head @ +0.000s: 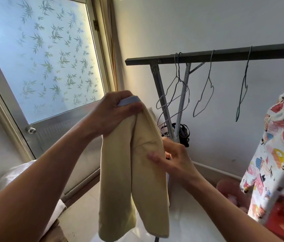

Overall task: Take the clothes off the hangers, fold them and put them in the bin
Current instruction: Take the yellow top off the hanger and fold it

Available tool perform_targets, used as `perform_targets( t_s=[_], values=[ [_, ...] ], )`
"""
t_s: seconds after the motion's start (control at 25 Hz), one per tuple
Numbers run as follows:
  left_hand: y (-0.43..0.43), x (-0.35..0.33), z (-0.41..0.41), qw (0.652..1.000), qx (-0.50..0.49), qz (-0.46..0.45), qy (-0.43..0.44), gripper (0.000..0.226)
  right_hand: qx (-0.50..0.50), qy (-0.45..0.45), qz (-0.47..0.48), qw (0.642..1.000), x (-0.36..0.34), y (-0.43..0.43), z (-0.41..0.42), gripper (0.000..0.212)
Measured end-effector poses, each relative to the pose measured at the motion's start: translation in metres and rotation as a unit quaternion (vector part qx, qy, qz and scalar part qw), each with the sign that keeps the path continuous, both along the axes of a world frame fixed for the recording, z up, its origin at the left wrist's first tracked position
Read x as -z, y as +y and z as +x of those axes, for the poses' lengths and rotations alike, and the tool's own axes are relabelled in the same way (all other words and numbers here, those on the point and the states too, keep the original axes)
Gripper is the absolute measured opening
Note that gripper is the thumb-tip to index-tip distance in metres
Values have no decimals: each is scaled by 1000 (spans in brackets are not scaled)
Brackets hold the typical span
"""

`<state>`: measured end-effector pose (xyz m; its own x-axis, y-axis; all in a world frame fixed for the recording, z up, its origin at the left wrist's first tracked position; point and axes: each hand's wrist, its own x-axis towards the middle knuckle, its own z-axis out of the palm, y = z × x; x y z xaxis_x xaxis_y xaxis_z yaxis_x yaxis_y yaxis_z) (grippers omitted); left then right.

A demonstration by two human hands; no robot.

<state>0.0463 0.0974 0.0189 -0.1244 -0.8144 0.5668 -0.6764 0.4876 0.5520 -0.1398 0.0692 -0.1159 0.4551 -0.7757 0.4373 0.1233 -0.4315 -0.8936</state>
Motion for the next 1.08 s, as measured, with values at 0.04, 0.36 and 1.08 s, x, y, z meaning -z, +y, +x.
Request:
perform_targets(
  t_s=[0.04, 0.36, 1.08],
  values=[
    [0, -1, 2, 1000, 0, -3, -2, 22, -37, 33, 39, 998, 4, -2, -2, 38],
    [9, -10, 32, 998, -64, 22, -1, 28, -12, -67, 139, 988, -6, -24, -47, 57],
    [17, -11, -19, 974, 22, 137, 179, 34, 75, -73, 11, 994, -10, 9, 0, 44]
  ],
)
